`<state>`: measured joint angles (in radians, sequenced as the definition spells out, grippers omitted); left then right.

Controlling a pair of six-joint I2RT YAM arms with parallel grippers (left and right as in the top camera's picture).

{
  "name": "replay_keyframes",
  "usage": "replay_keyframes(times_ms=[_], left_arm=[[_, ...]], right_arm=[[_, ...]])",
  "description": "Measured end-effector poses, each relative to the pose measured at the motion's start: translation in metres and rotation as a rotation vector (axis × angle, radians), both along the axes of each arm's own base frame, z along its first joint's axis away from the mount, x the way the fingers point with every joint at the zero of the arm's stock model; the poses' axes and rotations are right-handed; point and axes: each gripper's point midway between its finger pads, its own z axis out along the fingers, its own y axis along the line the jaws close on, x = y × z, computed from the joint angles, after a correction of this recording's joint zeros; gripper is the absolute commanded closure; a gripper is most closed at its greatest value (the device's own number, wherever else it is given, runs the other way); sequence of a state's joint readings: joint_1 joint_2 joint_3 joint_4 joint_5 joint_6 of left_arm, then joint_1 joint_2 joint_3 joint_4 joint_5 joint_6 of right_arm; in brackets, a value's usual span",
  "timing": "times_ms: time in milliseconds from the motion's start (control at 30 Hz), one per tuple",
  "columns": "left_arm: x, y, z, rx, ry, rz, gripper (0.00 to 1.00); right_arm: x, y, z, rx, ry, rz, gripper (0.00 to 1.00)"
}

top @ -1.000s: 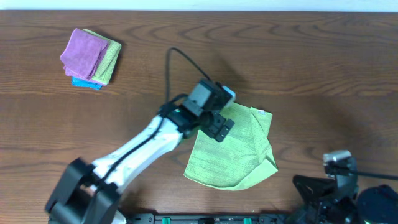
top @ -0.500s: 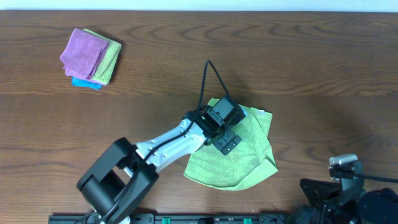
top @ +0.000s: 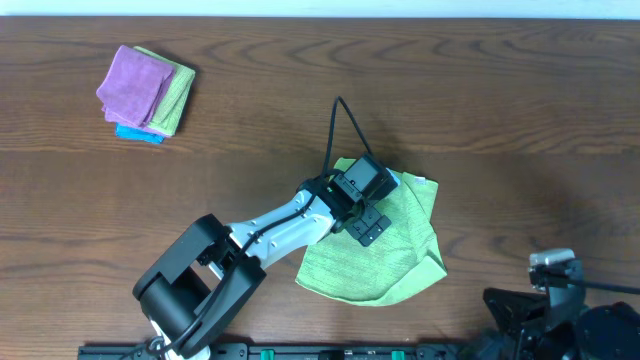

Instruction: Fold the cloth

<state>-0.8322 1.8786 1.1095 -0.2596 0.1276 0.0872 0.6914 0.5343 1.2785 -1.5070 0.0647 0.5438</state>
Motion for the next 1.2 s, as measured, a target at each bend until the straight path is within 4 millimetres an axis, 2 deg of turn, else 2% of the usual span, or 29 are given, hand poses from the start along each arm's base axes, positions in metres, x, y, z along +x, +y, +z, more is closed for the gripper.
replay_keyframes(times_ms=[267,633,800,1100,1200], left_arm=[[-0.005,0.000,-0.015,0.014,0.039,-0.010,0.05],[0.000,0.009,-0.017,0.045,0.067,-0.006,0.04],[0.013,0.025,-0.019,0.077,0.085,0.043,0.05],[0.040,0.075,-0.023,0.161,0.105,0.207,0.04],[0.047,0.088,-0.023,0.163,0.116,0.263,0.05]], right_arm=[[0.000,0.000,0.000,0.000,0.000,0.000,0.99],[-0.002,-0.002,-0.003,-0.011,0.014,0.000,0.98],[-0.003,-0.002,-0.004,-0.013,0.017,0.000,0.98],[-0.001,-0.005,-0.011,-0.040,0.029,-0.012,0.96],[0.006,0.000,-0.026,-0.061,0.047,-0.018,0.85]])
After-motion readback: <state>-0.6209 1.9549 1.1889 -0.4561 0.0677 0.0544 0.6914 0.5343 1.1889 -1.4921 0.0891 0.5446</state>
